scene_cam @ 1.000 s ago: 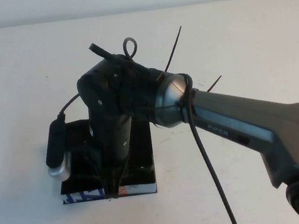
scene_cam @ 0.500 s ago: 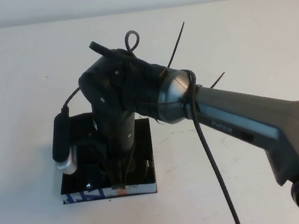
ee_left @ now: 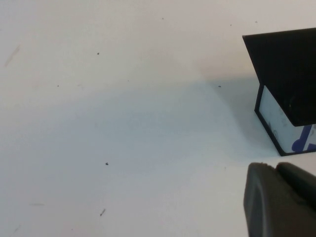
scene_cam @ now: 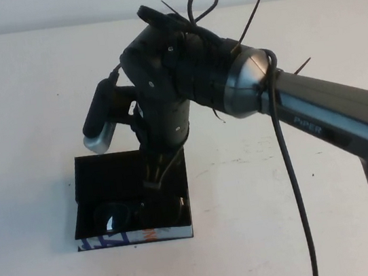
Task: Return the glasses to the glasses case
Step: Place the glasses in the glasses case, then close the glasses case
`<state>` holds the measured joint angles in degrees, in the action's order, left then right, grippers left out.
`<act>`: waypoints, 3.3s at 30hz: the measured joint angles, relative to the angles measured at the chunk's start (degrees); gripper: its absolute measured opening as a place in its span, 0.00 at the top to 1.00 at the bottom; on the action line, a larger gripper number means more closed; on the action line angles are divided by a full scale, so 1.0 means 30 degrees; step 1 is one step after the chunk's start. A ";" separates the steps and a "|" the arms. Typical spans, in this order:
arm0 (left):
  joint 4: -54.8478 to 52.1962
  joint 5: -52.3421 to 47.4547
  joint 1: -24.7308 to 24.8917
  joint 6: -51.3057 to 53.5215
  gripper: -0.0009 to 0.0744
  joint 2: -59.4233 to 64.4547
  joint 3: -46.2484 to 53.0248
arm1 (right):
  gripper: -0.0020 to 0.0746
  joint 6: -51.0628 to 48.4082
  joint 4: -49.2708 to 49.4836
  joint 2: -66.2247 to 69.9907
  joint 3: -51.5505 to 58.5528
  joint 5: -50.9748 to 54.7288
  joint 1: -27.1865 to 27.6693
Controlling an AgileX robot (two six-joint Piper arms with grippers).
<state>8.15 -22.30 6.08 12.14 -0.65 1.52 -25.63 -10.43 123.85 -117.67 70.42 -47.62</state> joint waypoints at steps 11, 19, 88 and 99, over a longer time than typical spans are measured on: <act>0.0000 0.0000 0.0000 0.0000 0.99 0.0000 0.0000 | 0.98 0.6191 0.0861 -0.0691 0.3138 0.0029 0.0427; 0.0000 0.0000 0.0000 0.0000 0.99 0.0000 0.0000 | 0.99 0.6528 0.1255 -0.0636 0.3469 0.0029 0.0427; 0.6907 0.5157 0.0000 -0.4533 0.99 0.0587 -0.0606 | 0.99 0.4702 0.3875 -0.3474 0.3385 -0.0696 0.2399; 0.8471 -0.4160 0.0000 0.0308 0.99 1.2641 -0.7172 | 0.99 0.4702 0.6058 -0.3474 0.3385 -0.1827 0.3644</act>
<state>33.56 -34.79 6.08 13.07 37.27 -19.99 -11.52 7.74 113.43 -107.52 64.94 -36.69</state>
